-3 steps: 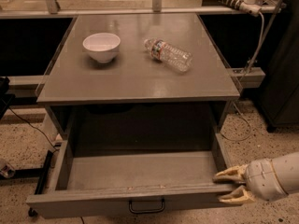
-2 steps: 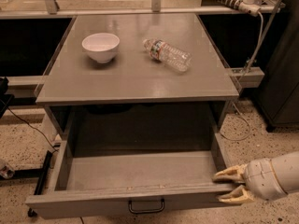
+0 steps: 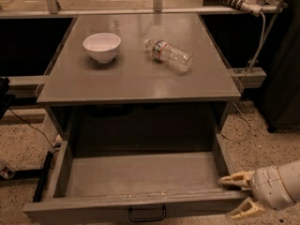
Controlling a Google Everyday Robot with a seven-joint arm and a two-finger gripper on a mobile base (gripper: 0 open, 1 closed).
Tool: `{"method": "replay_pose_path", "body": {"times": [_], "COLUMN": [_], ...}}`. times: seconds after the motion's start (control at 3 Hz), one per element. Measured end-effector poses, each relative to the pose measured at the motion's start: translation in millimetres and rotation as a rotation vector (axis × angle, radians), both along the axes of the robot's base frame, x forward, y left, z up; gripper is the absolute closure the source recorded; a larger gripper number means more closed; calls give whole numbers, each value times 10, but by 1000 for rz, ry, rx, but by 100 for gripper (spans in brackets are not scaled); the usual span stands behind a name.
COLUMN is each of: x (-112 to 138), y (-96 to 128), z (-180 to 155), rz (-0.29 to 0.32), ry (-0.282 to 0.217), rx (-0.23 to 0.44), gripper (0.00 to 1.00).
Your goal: Open top drawer
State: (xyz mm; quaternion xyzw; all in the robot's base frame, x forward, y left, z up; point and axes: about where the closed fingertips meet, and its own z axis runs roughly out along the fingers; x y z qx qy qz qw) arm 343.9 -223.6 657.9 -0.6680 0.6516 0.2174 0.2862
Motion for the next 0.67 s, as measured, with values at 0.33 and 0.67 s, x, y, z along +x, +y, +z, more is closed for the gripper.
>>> {"method": "replay_pose_path", "body": {"times": [0.33, 0.67], "x": [-347, -344], "y": [-134, -135], "z": [-5, 26], "rz": [-9, -9], "ry": [14, 14], "rx": [-8, -8], "gripper": [61, 84]}}
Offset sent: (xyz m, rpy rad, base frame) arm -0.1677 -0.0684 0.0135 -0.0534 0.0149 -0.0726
